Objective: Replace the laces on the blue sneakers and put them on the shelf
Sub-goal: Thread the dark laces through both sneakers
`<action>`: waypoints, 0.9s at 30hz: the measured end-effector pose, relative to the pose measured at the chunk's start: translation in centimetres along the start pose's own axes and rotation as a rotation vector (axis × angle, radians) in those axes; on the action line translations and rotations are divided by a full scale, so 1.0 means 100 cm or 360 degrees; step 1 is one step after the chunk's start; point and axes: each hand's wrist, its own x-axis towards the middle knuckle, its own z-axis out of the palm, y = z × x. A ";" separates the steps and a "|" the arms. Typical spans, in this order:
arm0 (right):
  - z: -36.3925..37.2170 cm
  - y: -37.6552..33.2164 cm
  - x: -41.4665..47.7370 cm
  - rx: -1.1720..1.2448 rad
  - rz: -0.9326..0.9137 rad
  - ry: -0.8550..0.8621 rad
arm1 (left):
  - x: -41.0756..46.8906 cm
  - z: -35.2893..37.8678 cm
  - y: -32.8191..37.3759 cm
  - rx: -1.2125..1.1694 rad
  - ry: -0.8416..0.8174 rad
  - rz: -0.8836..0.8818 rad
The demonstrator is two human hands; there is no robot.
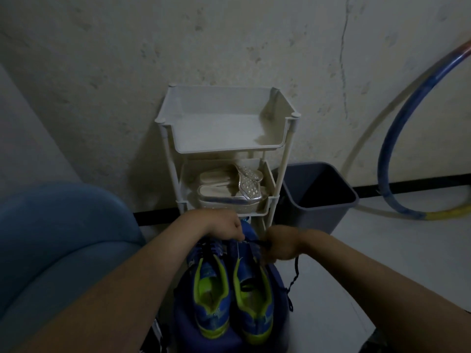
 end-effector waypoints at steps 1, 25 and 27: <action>-0.004 0.001 0.000 0.0236 0.0013 0.0115 | 0.000 0.001 0.002 0.0000 0.0028 0.0000; -0.030 -0.003 0.002 0.0598 -0.0153 0.0567 | 0.022 0.002 0.018 -0.0376 0.0560 0.0158; -0.033 -0.003 0.002 0.0511 -0.0131 0.0578 | 0.023 -0.002 0.013 -0.0416 0.0576 0.0093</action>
